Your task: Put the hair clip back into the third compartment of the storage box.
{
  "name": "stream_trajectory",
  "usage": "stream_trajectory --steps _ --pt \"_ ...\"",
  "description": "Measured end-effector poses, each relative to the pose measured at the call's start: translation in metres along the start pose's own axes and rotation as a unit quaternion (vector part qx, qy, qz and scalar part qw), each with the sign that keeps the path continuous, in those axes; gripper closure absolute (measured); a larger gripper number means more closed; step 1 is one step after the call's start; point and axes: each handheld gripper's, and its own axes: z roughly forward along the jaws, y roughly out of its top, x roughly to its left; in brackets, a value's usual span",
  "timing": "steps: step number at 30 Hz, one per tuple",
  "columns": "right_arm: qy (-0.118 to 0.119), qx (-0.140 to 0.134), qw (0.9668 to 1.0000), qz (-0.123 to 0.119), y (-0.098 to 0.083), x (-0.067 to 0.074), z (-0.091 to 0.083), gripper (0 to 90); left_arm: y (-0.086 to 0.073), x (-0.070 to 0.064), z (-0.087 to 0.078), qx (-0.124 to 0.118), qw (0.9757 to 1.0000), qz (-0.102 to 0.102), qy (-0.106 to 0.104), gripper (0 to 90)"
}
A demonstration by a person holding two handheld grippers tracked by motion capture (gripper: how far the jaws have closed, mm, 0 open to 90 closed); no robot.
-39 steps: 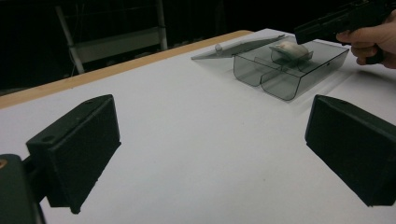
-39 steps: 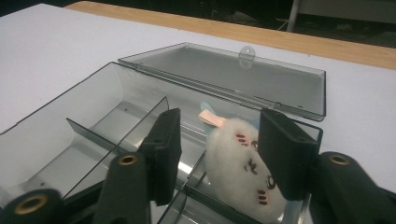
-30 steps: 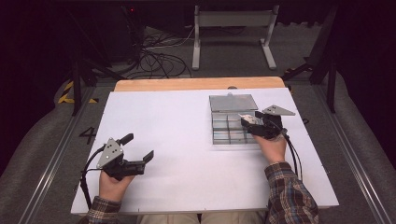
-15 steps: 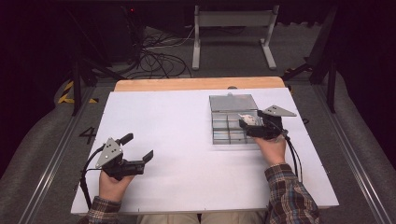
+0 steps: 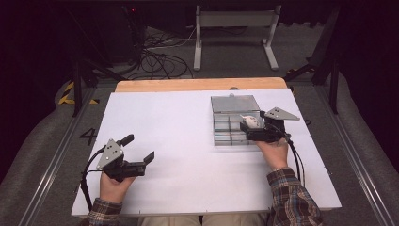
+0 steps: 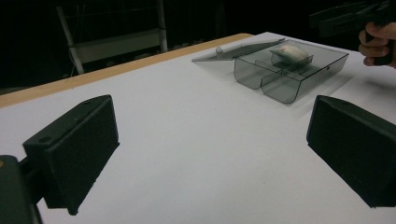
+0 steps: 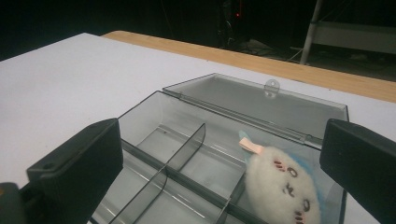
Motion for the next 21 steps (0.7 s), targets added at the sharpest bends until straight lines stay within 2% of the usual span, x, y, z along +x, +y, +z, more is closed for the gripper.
stream_trajectory --steps 11,21 --pt "0.01 -0.008 0.9999 -0.007 -0.001 0.008 -0.004 0.0 0.0 0.0 0.0 0.0 1.0 -0.002 0.001 2.8" --pt "0.011 -0.018 0.9998 -0.004 -0.002 0.013 -0.011 0.0 0.0 0.0 0.0 -0.002 1.0 -0.003 0.004 2.5"
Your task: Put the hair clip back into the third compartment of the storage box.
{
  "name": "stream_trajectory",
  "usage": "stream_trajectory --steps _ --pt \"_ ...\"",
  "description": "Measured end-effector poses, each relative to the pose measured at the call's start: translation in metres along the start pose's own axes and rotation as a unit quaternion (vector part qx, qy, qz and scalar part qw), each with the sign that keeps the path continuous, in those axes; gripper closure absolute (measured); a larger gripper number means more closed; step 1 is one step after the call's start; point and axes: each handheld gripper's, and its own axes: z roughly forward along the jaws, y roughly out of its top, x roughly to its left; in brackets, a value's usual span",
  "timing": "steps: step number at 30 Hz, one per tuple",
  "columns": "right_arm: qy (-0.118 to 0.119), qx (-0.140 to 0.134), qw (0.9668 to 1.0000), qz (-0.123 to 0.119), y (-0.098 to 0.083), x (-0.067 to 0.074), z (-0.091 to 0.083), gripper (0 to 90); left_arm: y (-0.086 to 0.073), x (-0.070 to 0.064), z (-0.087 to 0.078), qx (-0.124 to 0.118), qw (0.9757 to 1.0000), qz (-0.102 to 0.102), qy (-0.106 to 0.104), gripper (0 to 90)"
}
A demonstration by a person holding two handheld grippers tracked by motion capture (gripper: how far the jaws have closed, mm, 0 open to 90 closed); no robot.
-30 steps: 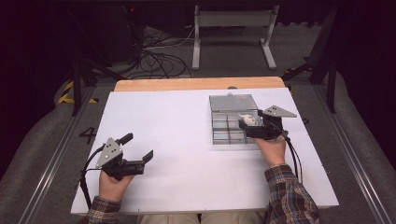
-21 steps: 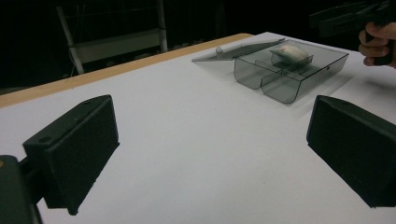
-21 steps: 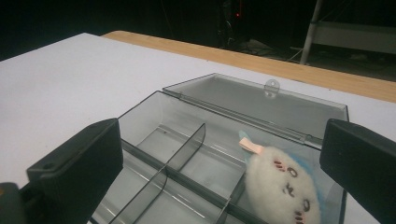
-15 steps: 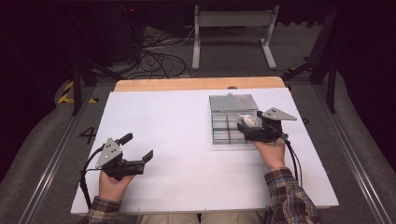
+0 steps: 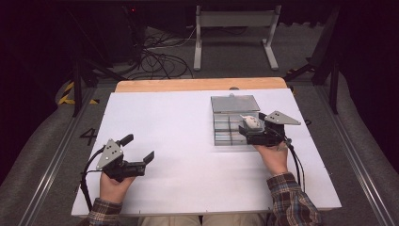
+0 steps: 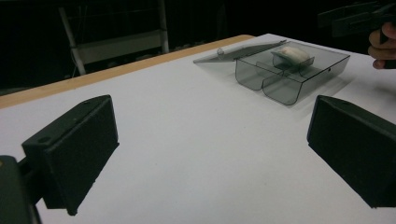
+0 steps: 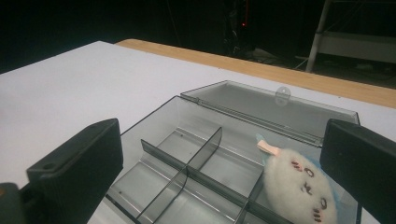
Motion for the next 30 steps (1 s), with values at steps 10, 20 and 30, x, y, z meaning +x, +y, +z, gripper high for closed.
stream_trajectory --steps 10,20,30 --pt "-0.006 -0.023 0.9997 -0.004 -0.004 0.0 -0.011 0.0 0.0 0.0 -0.001 -0.001 1.0 -0.003 -0.001 2.2" --pt "-0.012 -0.039 0.9991 -0.011 -0.009 -0.001 -0.024 0.0 0.0 0.0 -0.001 -0.002 1.0 -0.002 0.0 2.1" --pt "-0.008 -0.045 0.9989 -0.009 -0.017 -0.001 -0.036 0.0 0.0 0.0 -0.002 -0.001 1.0 -0.003 0.0 2.2"
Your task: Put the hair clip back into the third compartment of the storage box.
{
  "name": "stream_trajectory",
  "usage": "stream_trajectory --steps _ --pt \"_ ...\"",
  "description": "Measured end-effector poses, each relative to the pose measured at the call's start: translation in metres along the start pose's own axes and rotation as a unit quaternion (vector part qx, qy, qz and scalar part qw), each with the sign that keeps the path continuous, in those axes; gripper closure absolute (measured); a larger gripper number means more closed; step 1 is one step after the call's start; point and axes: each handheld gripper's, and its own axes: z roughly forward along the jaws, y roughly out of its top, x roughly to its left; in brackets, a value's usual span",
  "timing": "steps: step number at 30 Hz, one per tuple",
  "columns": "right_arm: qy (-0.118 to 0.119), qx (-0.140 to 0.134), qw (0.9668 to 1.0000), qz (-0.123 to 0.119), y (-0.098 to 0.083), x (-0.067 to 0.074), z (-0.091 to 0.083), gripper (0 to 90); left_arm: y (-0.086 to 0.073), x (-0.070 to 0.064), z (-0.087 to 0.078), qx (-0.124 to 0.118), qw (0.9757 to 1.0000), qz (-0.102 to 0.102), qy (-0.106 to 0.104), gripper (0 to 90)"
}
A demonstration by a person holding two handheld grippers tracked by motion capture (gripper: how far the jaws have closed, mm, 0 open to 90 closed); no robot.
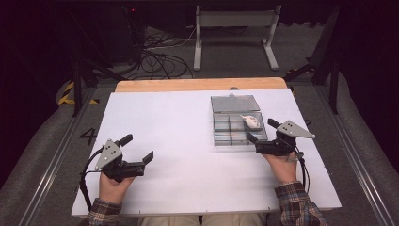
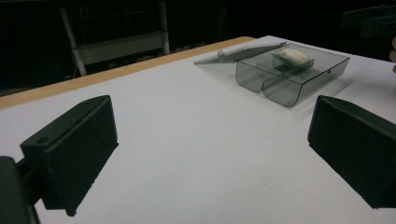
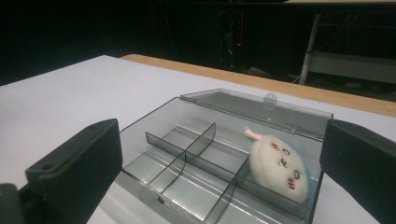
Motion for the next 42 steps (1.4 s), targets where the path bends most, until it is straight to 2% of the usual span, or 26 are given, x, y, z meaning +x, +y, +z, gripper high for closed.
stream_trajectory --steps 13,34,42 --pt "0.008 -0.004 0.9999 -0.006 -0.005 0.004 -0.011 0.0 0.0 0.0 0.0 0.001 1.0 0.002 0.0 2.2" --pt "0.009 -0.031 0.9994 0.015 -0.012 -0.001 -0.035 0.0 -0.001 0.001 0.0 0.004 1.0 0.003 0.001 2.2" --pt "0.011 -0.038 0.9992 0.005 -0.015 0.0 -0.044 0.0 -0.001 0.001 -0.001 0.002 1.0 0.004 0.001 2.3"
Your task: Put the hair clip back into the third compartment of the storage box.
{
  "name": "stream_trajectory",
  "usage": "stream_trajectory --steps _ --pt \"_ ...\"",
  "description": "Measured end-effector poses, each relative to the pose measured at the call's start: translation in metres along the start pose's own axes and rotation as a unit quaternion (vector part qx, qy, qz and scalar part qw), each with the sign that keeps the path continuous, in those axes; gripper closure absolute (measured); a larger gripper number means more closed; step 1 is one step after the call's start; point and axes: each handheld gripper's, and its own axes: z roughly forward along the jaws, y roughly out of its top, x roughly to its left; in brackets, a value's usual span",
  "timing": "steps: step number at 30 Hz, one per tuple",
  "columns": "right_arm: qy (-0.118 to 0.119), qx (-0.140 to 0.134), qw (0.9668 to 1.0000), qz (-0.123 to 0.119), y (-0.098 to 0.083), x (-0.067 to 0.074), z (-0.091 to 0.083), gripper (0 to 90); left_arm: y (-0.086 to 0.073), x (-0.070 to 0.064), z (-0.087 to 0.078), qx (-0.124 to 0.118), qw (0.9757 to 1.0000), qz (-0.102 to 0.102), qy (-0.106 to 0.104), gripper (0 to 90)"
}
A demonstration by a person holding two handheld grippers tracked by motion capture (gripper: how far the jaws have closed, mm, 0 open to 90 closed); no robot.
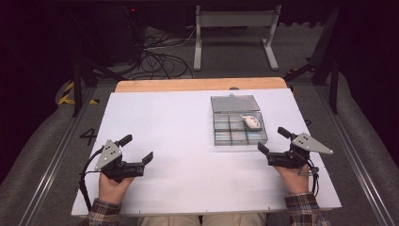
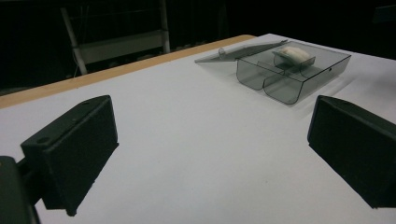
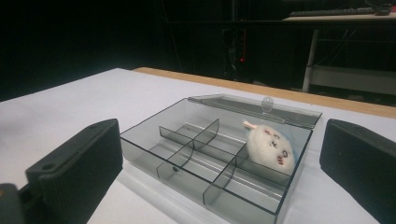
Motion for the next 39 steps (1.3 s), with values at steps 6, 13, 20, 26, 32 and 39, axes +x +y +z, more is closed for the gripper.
stream_trajectory --steps 6,13,20,26,32,39 --pt "-0.003 -0.008 1.0 -0.002 -0.002 -0.002 -0.006 0.0 0.0 0.0 0.0 -0.002 1.0 -0.003 0.0 2.3" --pt "-0.005 -0.012 0.9999 0.001 -0.005 -0.006 -0.012 0.0 0.0 0.001 -0.001 -0.002 1.0 -0.001 0.001 2.3" --pt "-0.006 -0.01 0.9999 0.007 -0.006 -0.007 -0.016 0.0 0.0 0.001 -0.001 -0.003 1.0 -0.004 0.001 2.3" --pt "-0.008 -0.008 0.9999 0.011 -0.007 -0.01 -0.02 0.0 0.0 0.001 -0.002 -0.006 1.0 -0.004 0.004 2.2" --pt "-0.013 -0.006 0.9999 0.009 -0.008 -0.013 -0.025 0.0 -0.001 0.002 -0.003 -0.007 1.0 -0.005 0.004 2.2" --pt "-0.017 -0.006 0.9998 0.012 -0.01 -0.017 -0.027 0.0 -0.001 0.002 -0.004 -0.007 1.0 -0.005 0.004 2.2"
